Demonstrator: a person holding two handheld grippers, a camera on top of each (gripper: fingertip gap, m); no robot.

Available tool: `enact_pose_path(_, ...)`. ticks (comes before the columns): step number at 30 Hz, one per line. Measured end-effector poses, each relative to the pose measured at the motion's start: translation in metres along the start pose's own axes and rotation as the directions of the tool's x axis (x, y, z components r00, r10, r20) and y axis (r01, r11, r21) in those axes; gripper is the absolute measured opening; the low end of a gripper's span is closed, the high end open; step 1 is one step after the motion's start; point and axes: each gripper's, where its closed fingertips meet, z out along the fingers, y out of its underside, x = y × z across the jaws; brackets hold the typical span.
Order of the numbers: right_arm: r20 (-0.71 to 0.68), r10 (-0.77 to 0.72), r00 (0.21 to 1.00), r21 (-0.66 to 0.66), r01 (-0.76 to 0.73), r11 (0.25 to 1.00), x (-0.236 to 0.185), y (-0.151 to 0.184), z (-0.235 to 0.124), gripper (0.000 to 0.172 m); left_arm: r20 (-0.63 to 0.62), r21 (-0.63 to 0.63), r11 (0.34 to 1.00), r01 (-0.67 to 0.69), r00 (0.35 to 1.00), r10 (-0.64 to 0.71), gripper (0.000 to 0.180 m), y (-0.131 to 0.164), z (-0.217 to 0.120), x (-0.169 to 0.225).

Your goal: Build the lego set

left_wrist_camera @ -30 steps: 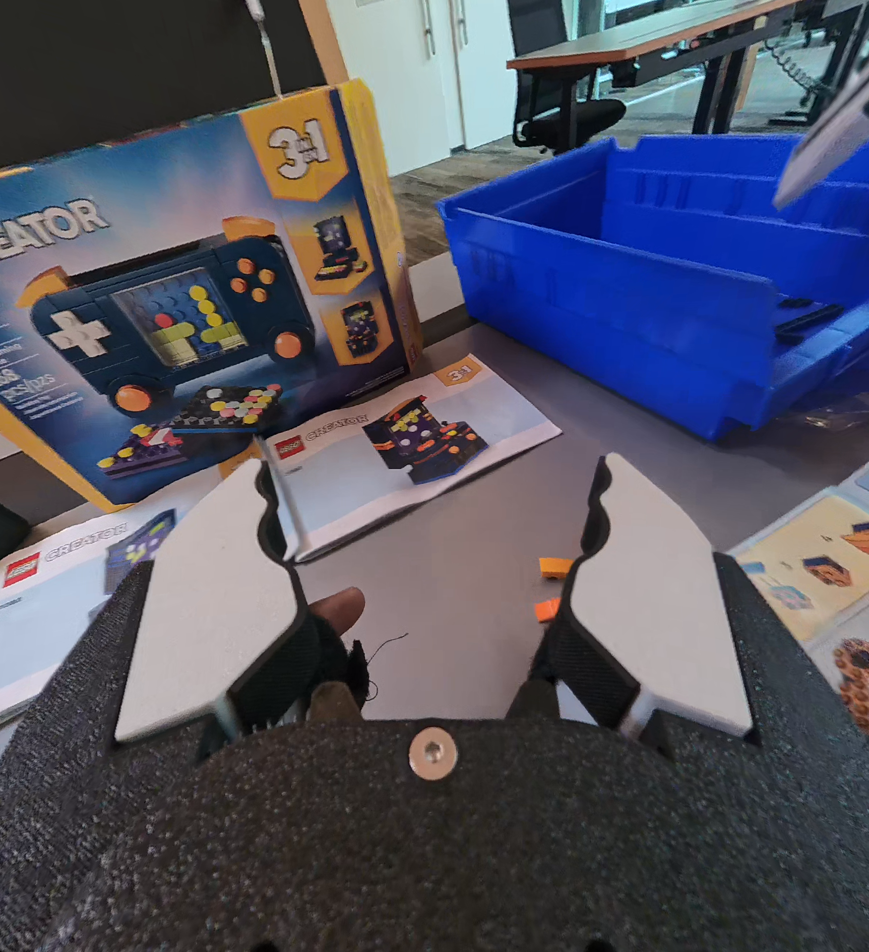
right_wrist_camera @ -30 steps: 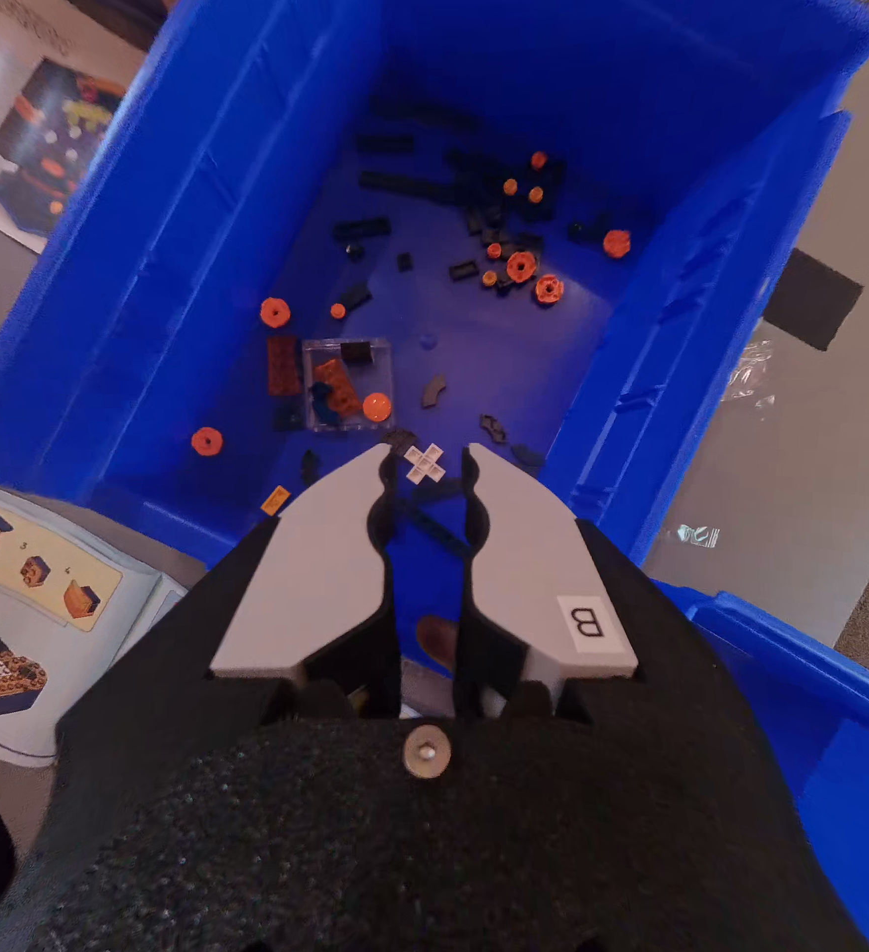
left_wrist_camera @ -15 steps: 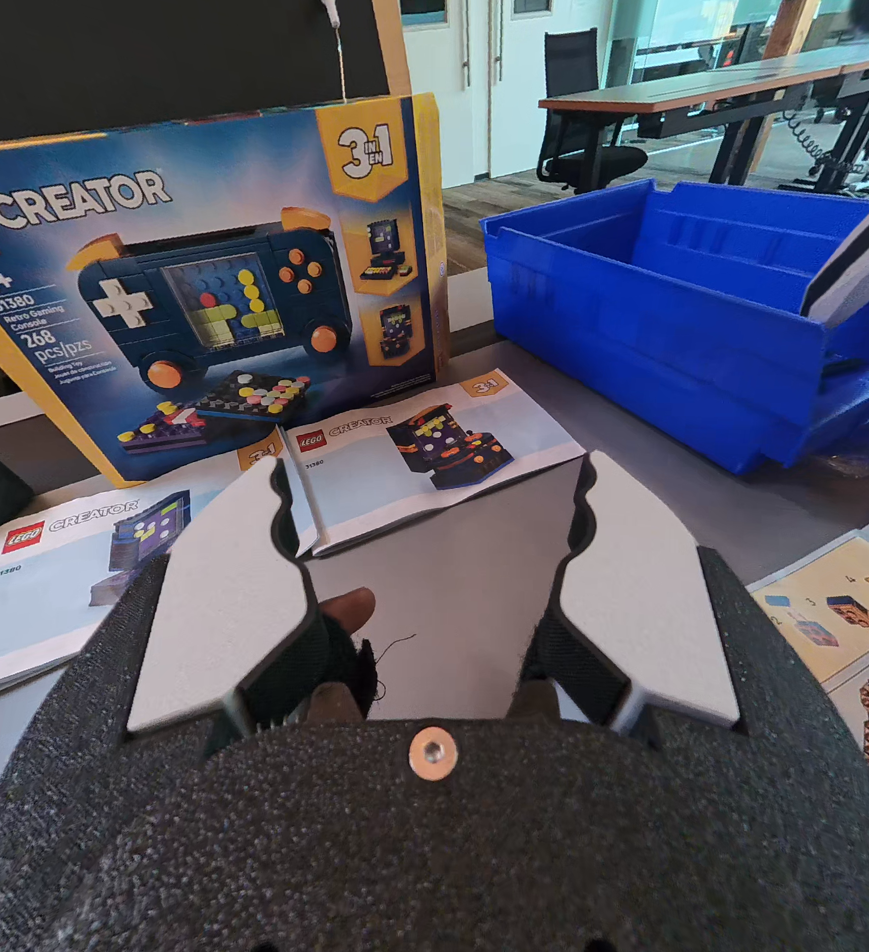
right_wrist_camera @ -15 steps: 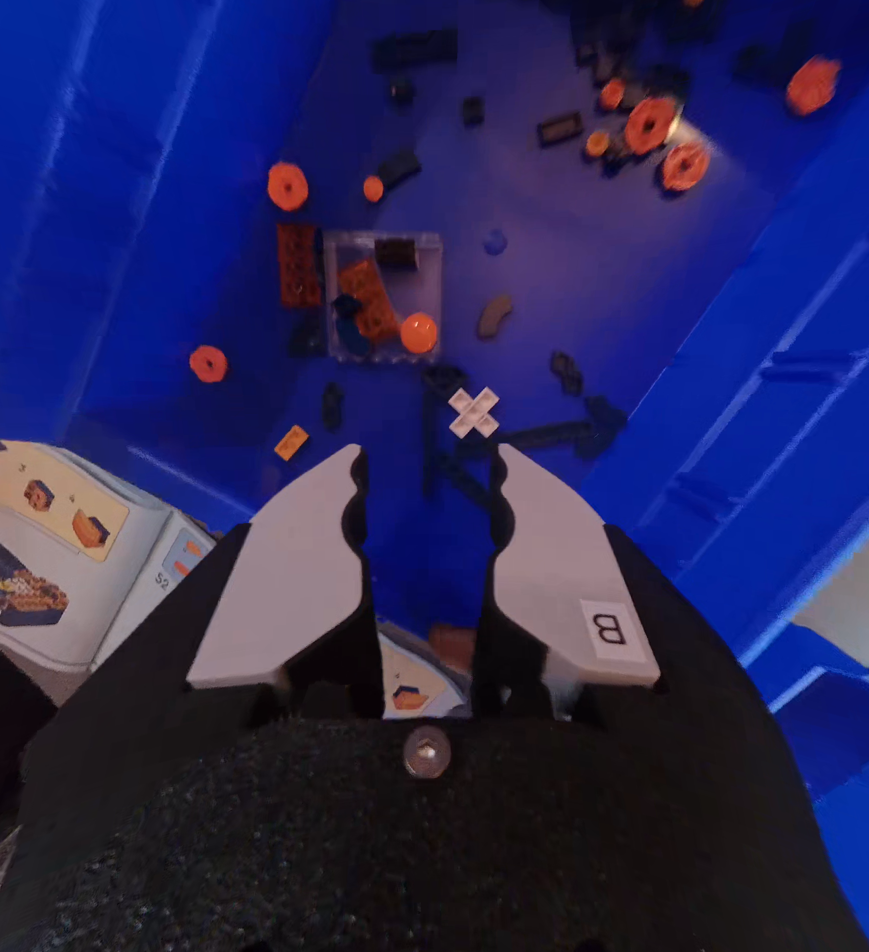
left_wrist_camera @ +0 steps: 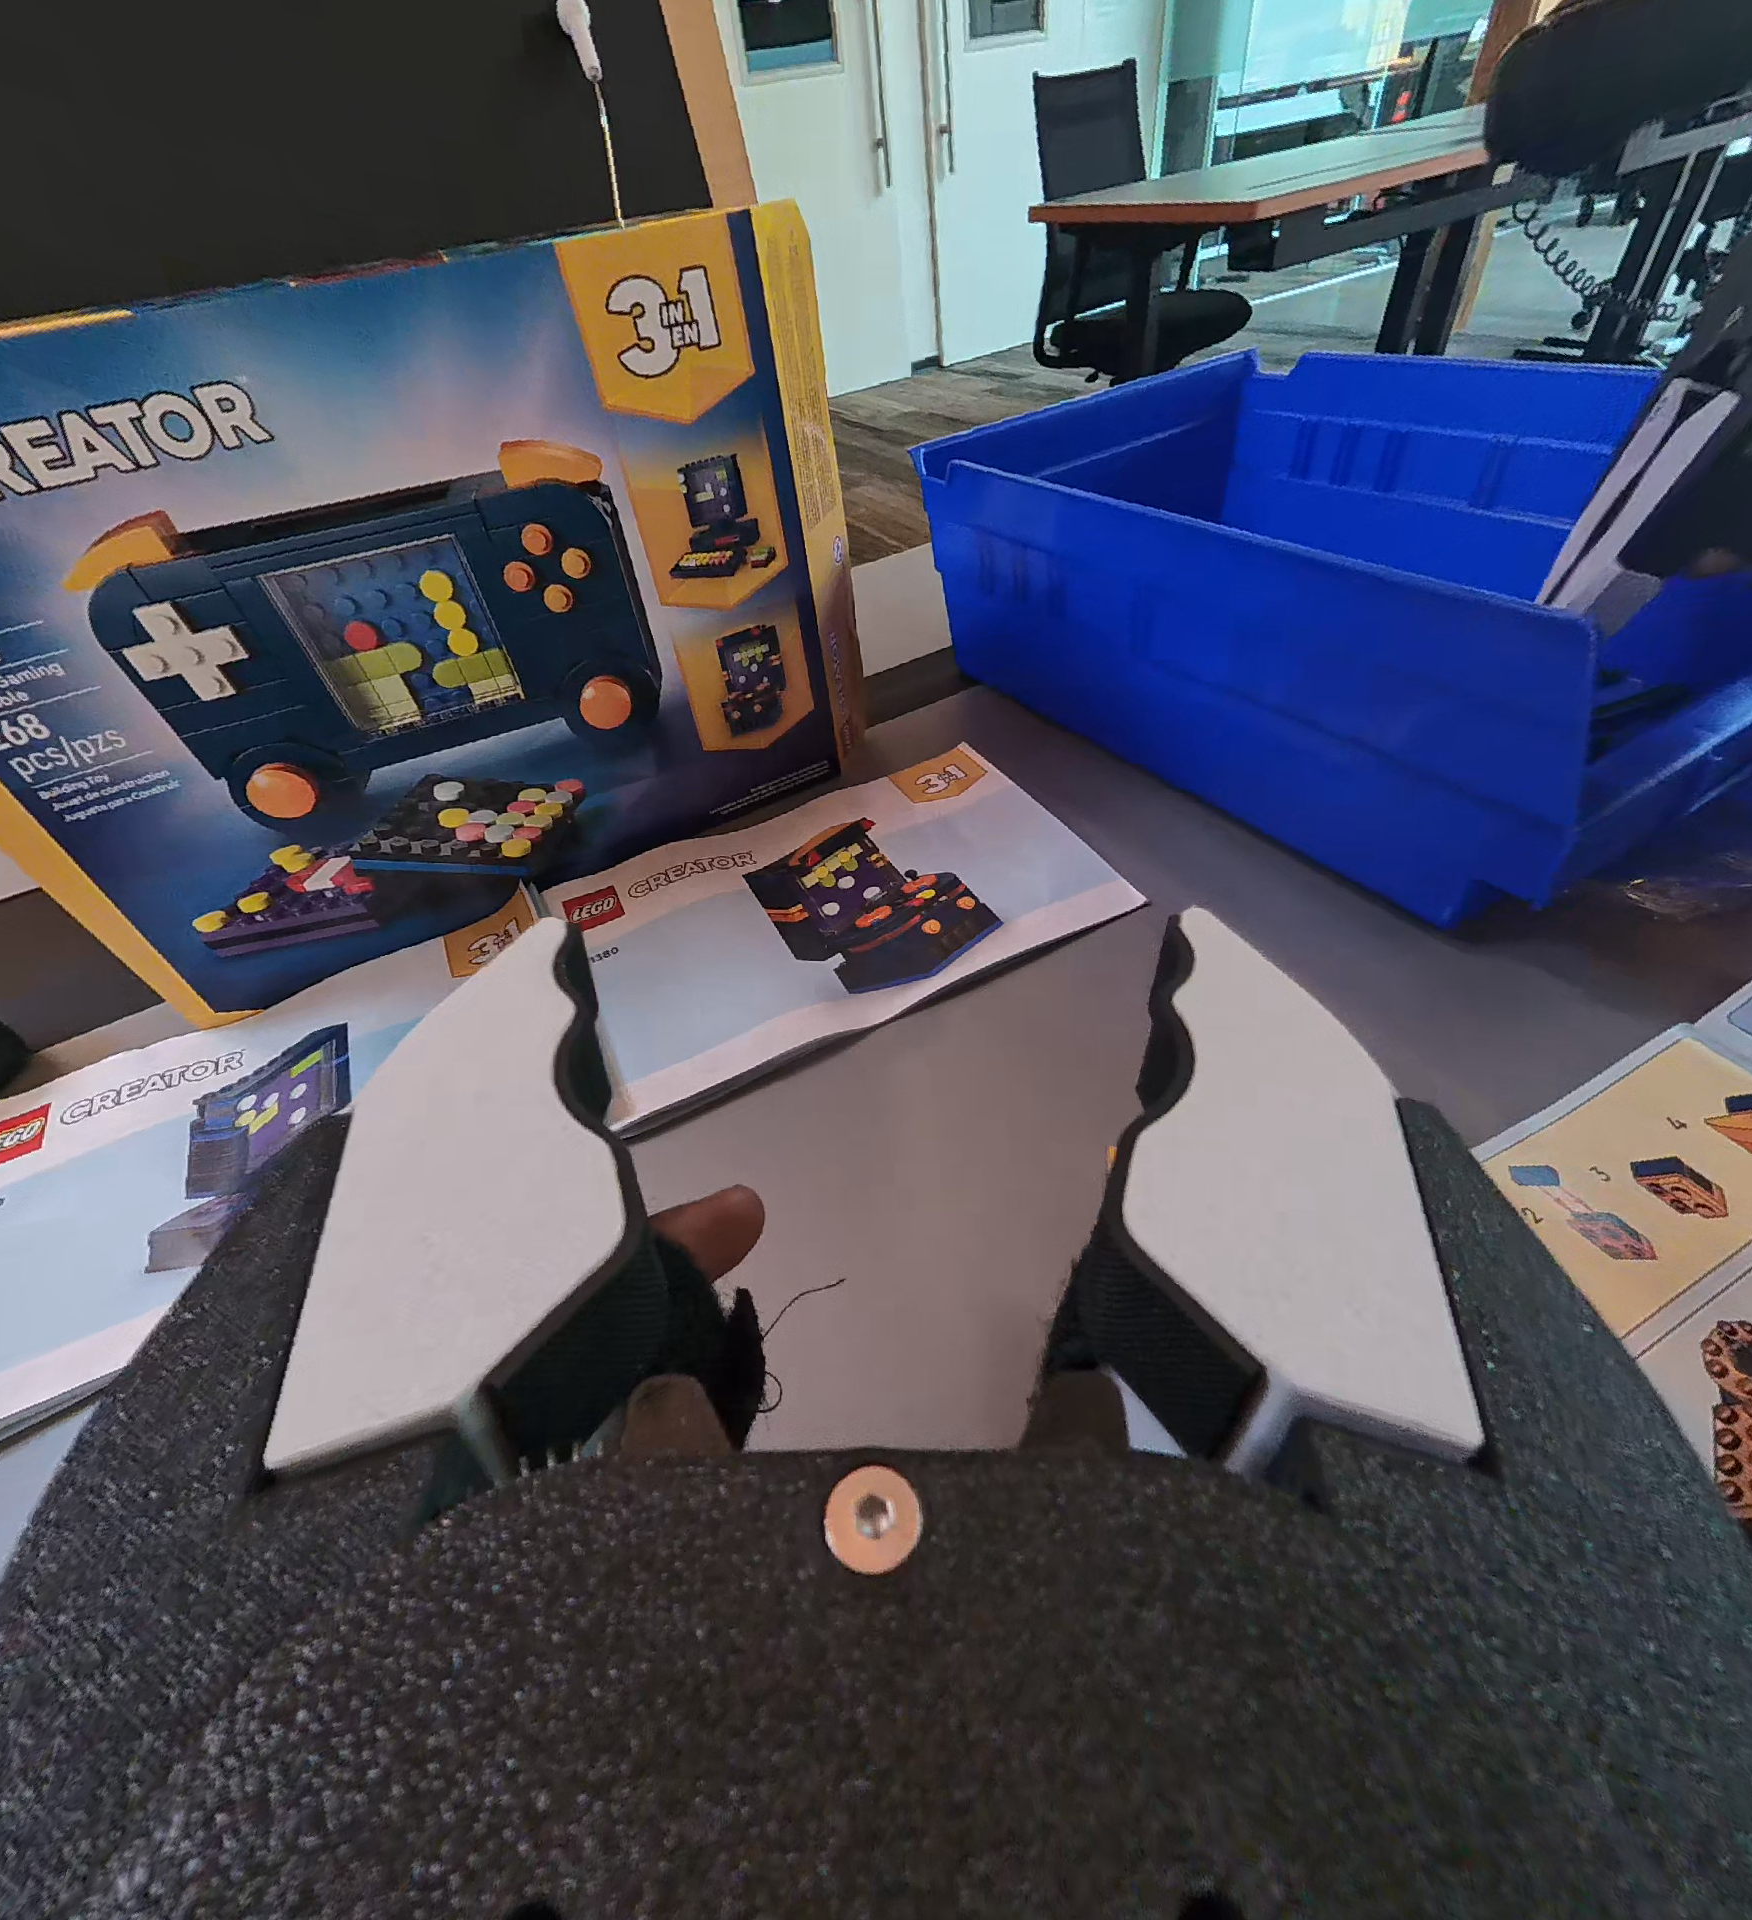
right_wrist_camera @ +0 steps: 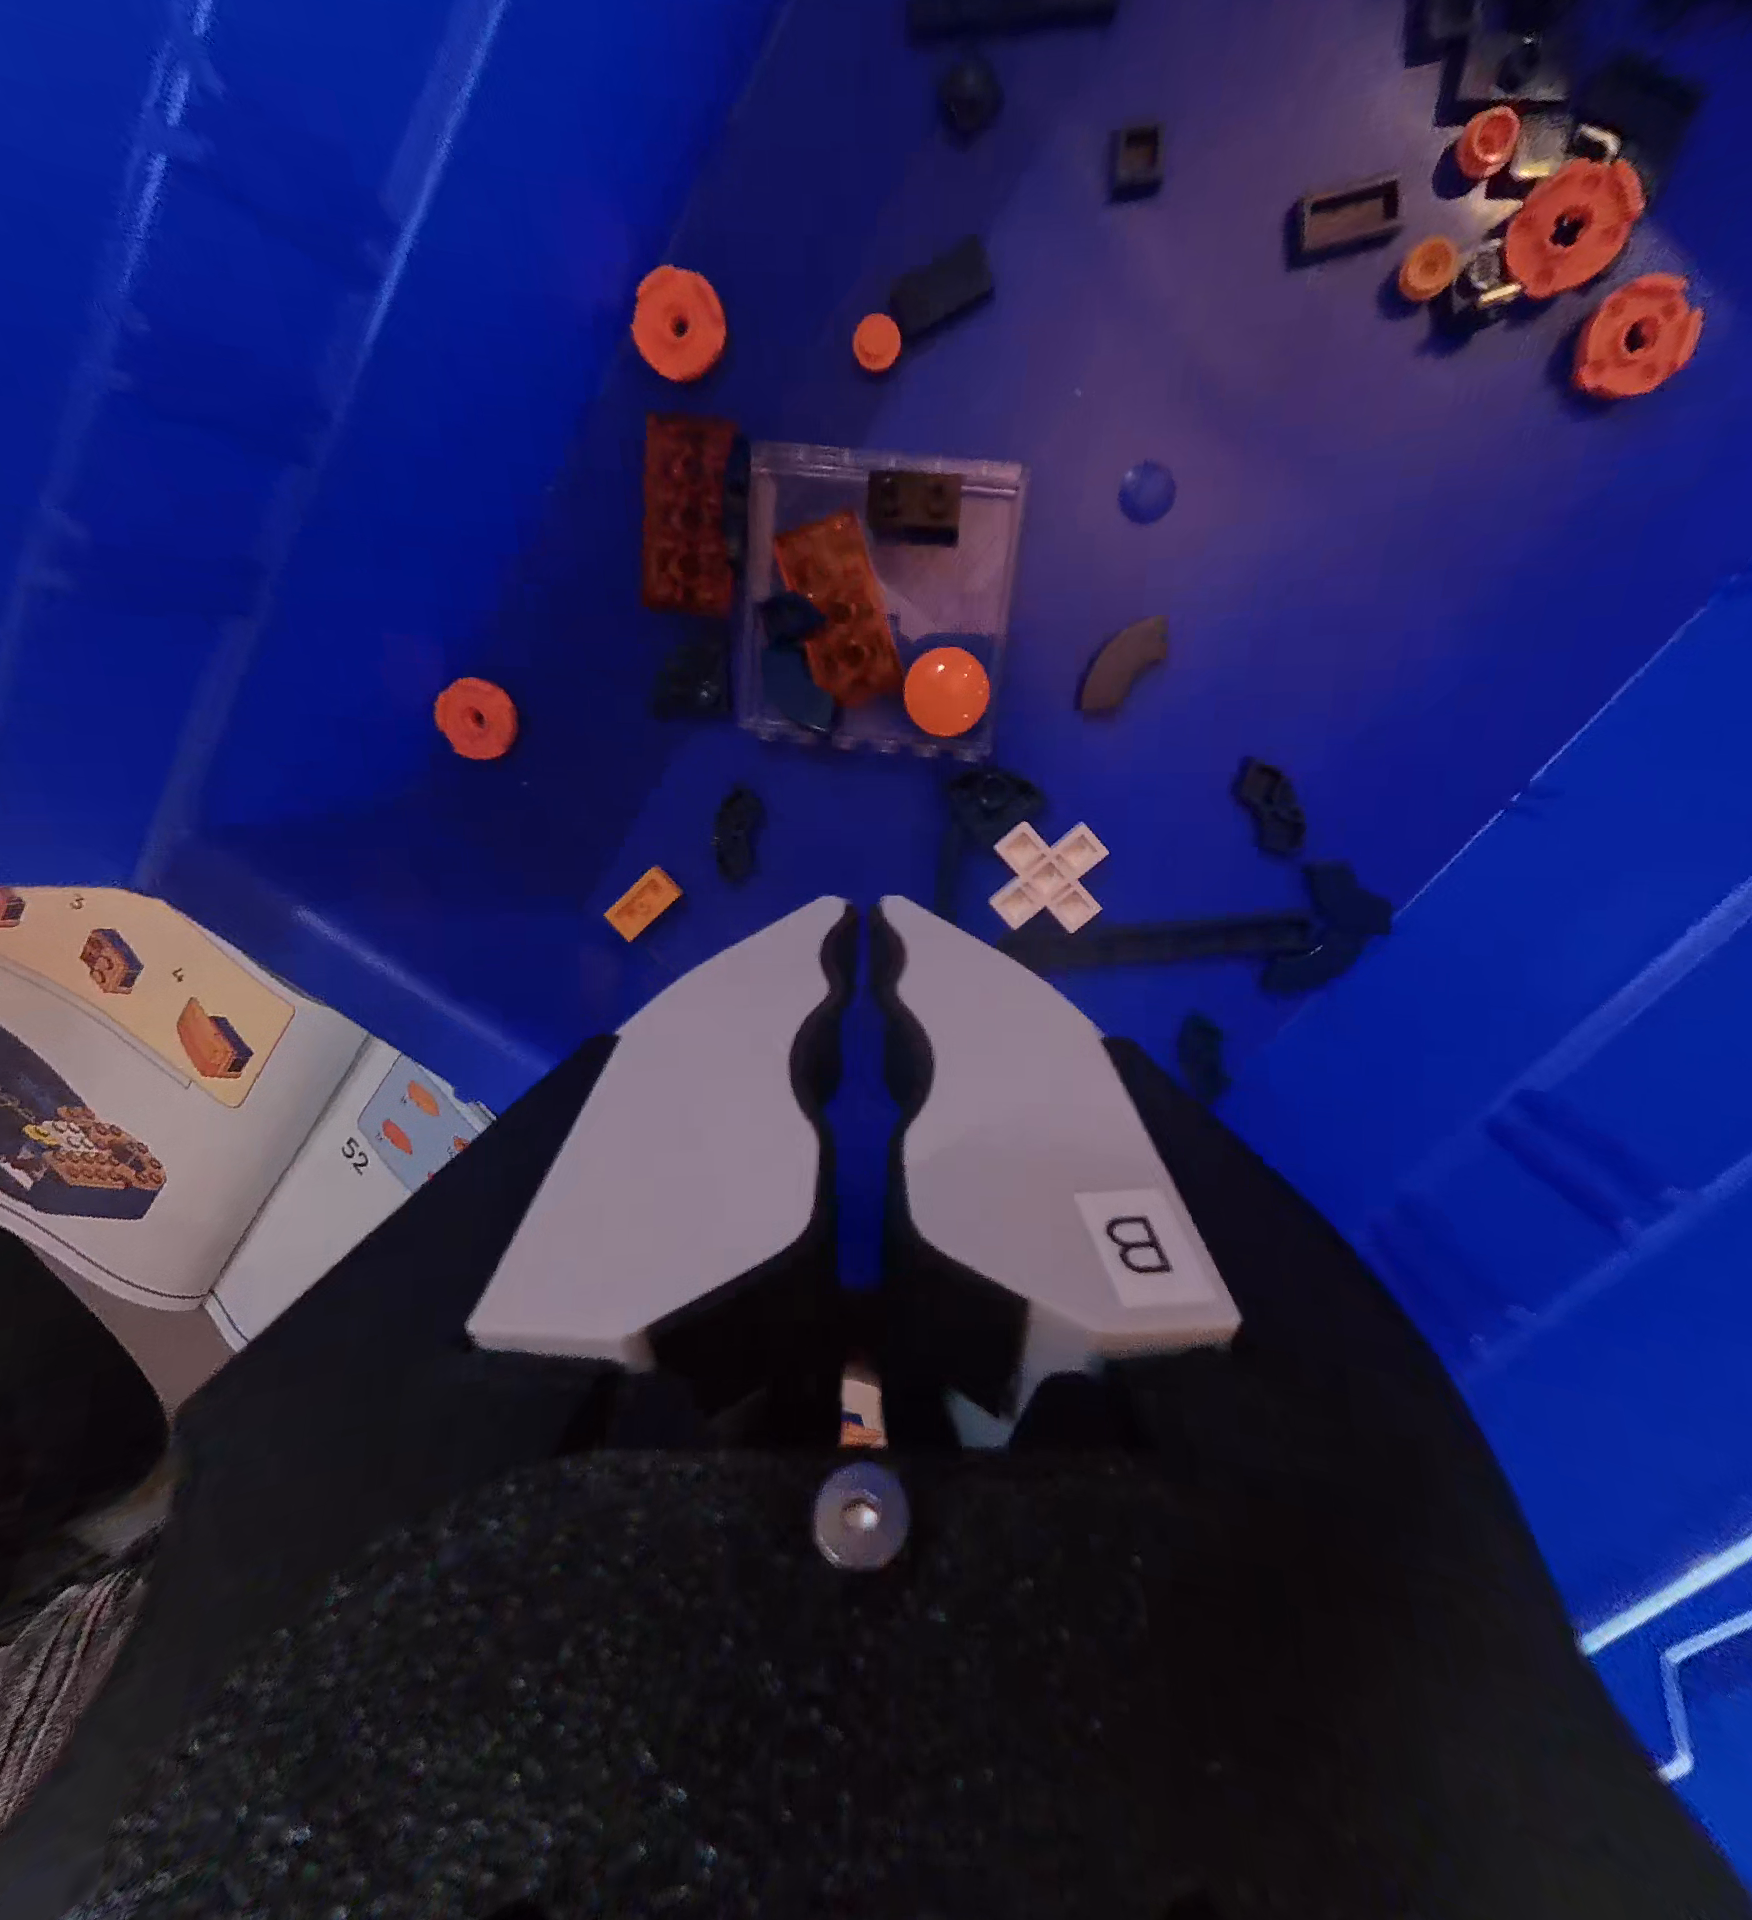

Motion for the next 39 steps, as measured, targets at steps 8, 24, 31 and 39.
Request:
enact_pose_path(8, 0.001, 0.060, 0.998, -0.082, -0.060, 0.995, 0.007, 0.012, 0.013, 0.042, -0.005, -0.011, 1.000, -0.028, 1.000, 0.028, 0.101, 0.003, 0.002, 0.003)
enact_pose_path(24, -0.146, 0.204, 0.968, 0.183, -0.176, 0.967, 0.047, -0.012, -0.019, 0.033, -0.014, -0.016, 0.999, -0.036, 0.999, 0.035, 0.100, 0.005, 0.003, 0.006)
enact_pose_path(31, -0.131, 0.274, 0.953, 0.410, -0.200, 0.890, 0.054, -0.032, -0.056, 0.031, -0.023, -0.015, 0.999, -0.034, 0.999, 0.034, 0.100, 0.005, 0.002, 0.008)
enact_pose_path(39, -0.157, 0.160, 0.975, 0.375, -0.091, 0.923, 0.045, -0.035, -0.050, 0.005, -0.022, -0.017, 0.999, -0.041, 0.999, 0.040, 0.099, 0.007, 0.003, 0.008)
